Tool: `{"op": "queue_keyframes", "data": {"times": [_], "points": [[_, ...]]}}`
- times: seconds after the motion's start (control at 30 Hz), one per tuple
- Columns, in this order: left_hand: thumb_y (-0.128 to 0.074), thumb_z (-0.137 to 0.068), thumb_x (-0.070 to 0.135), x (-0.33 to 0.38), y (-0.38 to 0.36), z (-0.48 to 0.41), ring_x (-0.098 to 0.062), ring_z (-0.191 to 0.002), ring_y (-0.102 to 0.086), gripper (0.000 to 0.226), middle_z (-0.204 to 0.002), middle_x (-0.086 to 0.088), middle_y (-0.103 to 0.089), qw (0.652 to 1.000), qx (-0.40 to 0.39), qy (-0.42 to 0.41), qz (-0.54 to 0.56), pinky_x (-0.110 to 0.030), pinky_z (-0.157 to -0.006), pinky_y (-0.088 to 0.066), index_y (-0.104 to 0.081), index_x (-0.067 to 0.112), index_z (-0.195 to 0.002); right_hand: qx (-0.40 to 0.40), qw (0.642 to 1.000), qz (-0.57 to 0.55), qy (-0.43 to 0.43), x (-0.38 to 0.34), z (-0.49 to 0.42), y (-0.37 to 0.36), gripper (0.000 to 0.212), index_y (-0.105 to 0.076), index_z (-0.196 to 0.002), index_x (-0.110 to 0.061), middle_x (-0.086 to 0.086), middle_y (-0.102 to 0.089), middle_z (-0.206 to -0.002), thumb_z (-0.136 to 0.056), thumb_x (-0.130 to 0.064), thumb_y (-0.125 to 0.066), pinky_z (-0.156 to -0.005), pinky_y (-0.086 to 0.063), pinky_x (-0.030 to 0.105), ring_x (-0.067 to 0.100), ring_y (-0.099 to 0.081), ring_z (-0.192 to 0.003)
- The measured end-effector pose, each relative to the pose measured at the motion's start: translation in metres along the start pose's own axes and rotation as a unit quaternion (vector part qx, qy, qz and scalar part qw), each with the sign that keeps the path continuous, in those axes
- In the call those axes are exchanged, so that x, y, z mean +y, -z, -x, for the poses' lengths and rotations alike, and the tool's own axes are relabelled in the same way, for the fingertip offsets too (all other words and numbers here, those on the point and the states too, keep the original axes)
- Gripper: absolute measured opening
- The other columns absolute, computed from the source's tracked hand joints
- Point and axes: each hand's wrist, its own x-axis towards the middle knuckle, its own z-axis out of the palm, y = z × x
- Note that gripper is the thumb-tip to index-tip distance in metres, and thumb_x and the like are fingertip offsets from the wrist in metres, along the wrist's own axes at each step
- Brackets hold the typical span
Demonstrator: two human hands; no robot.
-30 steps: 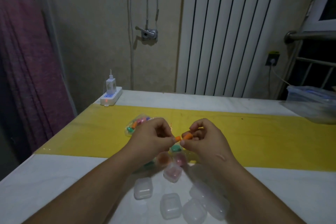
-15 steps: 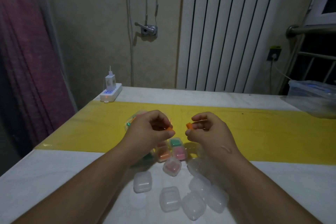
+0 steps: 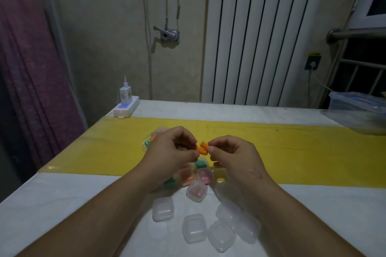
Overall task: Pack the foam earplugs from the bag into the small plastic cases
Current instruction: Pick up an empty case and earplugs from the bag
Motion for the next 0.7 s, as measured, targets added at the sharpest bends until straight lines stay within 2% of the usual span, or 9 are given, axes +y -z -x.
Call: {"op": "queue_keyframes", "data": {"times": [0.1, 0.27, 0.4, 0.5, 0.6, 0.7], "points": [[-0.078, -0.072, -0.007, -0.001, 0.000, -0.001, -0.020, -0.074, -0.069, 0.025, -0.075, -0.003, -0.068, 1.000, -0.005, -0.002, 0.007, -0.037, -0.071, -0.061, -0.065, 0.010, -0.084, 0.005, 1.000, 0.002, 0.005, 0.001, -0.001, 0.001, 0.007, -0.073, -0.084, -0.011, -0.002, -0.070, -0.068, -0.085, -0.005, -0.071, -0.060, -0.054, 0.023, 0.004, -0.062, -0.060], [-0.076, -0.073, -0.008, -0.001, -0.002, -0.001, -0.011, -0.068, -0.065, 0.023, -0.074, 0.000, -0.066, 1.000, -0.010, -0.024, -0.003, -0.028, -0.067, -0.059, -0.064, 0.007, -0.085, -0.027, 1.000, -0.003, -0.006, 0.001, 0.000, 0.000, 0.006, -0.071, -0.086, -0.011, 0.009, -0.071, -0.078, -0.086, -0.005, -0.071, -0.065, -0.056, 0.027, 0.012, -0.064, -0.069], [-0.075, -0.076, -0.007, -0.002, -0.002, 0.000, -0.012, -0.073, -0.067, 0.022, -0.081, -0.001, -0.069, 1.000, -0.004, -0.019, 0.000, -0.030, -0.071, -0.059, -0.064, 0.007, -0.089, -0.026, 0.999, 0.027, -0.014, 0.003, -0.001, 0.000, 0.014, -0.064, -0.080, -0.014, 0.009, -0.069, -0.077, -0.083, -0.003, -0.073, -0.067, -0.057, 0.035, 0.017, -0.063, -0.068], [-0.076, -0.079, 0.006, -0.005, -0.005, -0.002, -0.010, -0.078, -0.067, 0.018, -0.081, 0.007, -0.068, 0.995, 0.008, -0.054, -0.086, -0.031, -0.073, -0.059, -0.065, 0.019, -0.085, 0.011, 1.000, 0.018, -0.019, 0.003, -0.004, 0.003, 0.015, -0.062, -0.079, -0.012, 0.012, -0.068, -0.078, -0.085, 0.000, -0.069, -0.061, -0.055, 0.030, 0.020, -0.063, -0.067], [-0.073, -0.082, 0.022, -0.005, -0.010, -0.001, -0.004, -0.073, -0.058, 0.014, -0.077, 0.014, -0.063, 0.970, 0.008, -0.118, -0.215, -0.027, -0.068, -0.052, -0.062, 0.030, -0.080, 0.042, 0.998, -0.036, -0.032, 0.001, -0.007, 0.008, 0.015, -0.059, -0.081, -0.007, 0.012, -0.067, -0.078, -0.087, 0.006, -0.064, -0.065, -0.059, 0.036, 0.023, -0.067, -0.067], [-0.067, -0.084, 0.037, -0.004, -0.015, 0.003, -0.004, -0.080, -0.052, 0.008, -0.080, 0.016, -0.062, 0.936, -0.057, -0.179, -0.296, -0.031, -0.074, -0.046, -0.065, 0.031, -0.080, 0.073, 0.996, -0.037, -0.023, 0.001, -0.011, 0.015, 0.012, -0.061, -0.082, -0.004, 0.012, -0.068, -0.077, -0.087, 0.006, -0.063, -0.071, -0.060, 0.038, 0.022, -0.068, -0.067]]}}
